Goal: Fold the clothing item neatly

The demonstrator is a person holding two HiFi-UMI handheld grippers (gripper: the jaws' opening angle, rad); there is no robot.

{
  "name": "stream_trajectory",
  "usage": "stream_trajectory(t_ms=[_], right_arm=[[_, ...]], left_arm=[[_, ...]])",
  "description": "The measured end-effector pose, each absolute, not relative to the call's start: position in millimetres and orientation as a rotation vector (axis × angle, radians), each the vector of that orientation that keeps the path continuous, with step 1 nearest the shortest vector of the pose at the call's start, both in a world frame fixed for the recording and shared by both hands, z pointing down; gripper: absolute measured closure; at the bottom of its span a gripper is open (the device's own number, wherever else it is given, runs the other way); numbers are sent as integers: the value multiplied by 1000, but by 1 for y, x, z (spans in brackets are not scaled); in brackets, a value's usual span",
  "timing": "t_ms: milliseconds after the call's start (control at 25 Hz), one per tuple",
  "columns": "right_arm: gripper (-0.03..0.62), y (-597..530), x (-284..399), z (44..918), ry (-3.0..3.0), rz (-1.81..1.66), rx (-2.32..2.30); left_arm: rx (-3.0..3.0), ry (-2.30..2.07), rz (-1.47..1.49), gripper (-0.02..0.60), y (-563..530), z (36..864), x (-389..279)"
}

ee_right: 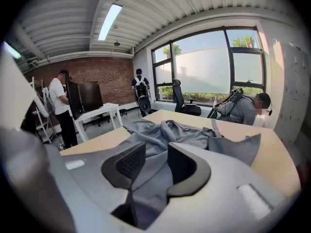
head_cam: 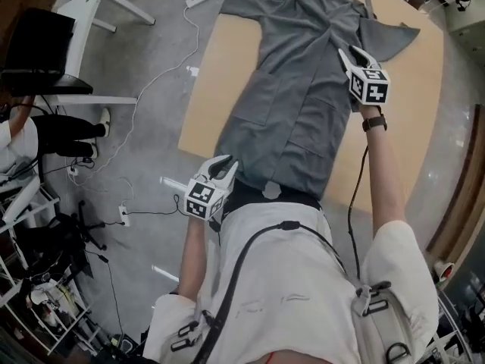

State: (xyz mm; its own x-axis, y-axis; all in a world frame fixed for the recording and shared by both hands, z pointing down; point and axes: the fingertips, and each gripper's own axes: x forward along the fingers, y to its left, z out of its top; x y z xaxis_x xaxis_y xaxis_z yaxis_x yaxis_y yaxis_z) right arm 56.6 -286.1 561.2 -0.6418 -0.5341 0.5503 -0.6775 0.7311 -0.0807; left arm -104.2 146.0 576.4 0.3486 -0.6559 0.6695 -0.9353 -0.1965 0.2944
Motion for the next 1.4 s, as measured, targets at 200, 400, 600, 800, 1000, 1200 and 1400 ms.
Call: stream_trajectory(t_ms=[200,400,600,800,1000,1200,1400], right_arm=[[456,-217,83,523,-2512,545,982],[462,-150,93,505,-2541,731,1076],[487,-106,93,504,-2519,912,1229],[505,-86,68,510,-2488,902,1192],[516,-92,38,490,-2536,821,1137],[520,-86,20,485,-2527,799,1130],[522,-72,19,491,-2465,796,1159]], left_arm=[[2045,-1504,473,514,47,533,-134],[2171,-1460,444,514,-29,512,-124],[2264,-1395,393,514,-65,490,-111],[2306,-1396,373,522,-69,487,-107],[2333,-1372,336,522,-72,485,-106],[2343,-1337,300,523,-69,488,-114],[2380,-1279,248,523,-67,487,-115]])
